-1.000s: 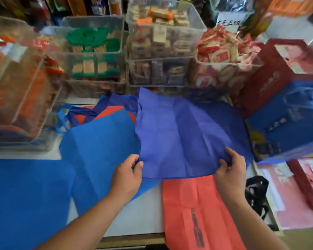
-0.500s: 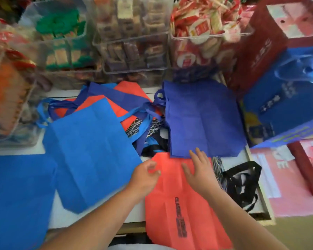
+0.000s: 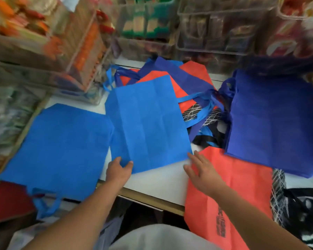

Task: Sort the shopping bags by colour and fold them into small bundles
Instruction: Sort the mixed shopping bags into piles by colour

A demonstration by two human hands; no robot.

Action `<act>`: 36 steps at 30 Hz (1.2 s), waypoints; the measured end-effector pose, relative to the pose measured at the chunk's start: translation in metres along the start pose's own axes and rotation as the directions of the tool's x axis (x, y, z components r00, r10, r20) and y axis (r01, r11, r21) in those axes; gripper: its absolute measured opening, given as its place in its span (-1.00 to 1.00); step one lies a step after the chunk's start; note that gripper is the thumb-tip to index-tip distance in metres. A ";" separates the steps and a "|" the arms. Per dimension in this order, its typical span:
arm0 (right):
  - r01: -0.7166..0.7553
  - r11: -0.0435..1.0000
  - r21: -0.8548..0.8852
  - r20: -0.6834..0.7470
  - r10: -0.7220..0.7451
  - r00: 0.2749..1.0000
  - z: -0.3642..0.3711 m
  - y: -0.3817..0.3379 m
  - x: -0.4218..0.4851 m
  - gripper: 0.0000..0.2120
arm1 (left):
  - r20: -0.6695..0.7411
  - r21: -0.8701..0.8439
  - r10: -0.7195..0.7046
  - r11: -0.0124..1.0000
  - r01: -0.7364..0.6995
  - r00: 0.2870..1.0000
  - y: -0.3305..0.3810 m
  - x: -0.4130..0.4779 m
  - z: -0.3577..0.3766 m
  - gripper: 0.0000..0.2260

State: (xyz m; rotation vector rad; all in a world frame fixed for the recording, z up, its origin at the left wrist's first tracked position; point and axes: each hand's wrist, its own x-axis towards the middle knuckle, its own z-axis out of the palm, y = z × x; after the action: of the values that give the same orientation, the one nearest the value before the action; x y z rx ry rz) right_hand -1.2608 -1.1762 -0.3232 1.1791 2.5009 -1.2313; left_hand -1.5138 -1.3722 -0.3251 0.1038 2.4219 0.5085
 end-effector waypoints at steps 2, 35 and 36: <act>-0.115 0.990 0.086 0.066 0.109 0.992 -0.001 -0.004 0.002 -0.46 | -0.046 -0.050 -0.016 0.999 0.013 0.999 0.003 0.005 -0.004 -0.26; -0.005 0.981 -0.196 -0.371 -0.070 0.926 0.008 -0.073 0.029 -0.56 | -0.150 -0.252 0.279 0.917 -0.309 0.949 0.022 -0.001 -0.052 -0.86; 0.012 0.986 -0.167 -0.333 -0.068 0.940 0.014 -0.081 0.034 -0.55 | -0.151 -0.249 0.291 0.914 -0.321 0.945 0.015 0.002 -0.070 -0.85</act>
State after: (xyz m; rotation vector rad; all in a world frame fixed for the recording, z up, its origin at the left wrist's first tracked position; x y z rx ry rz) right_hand -1.3432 -1.1953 -0.2962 1.4065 2.8153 -0.8703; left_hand -1.5592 -1.3814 -0.2708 0.3503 2.4274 1.0076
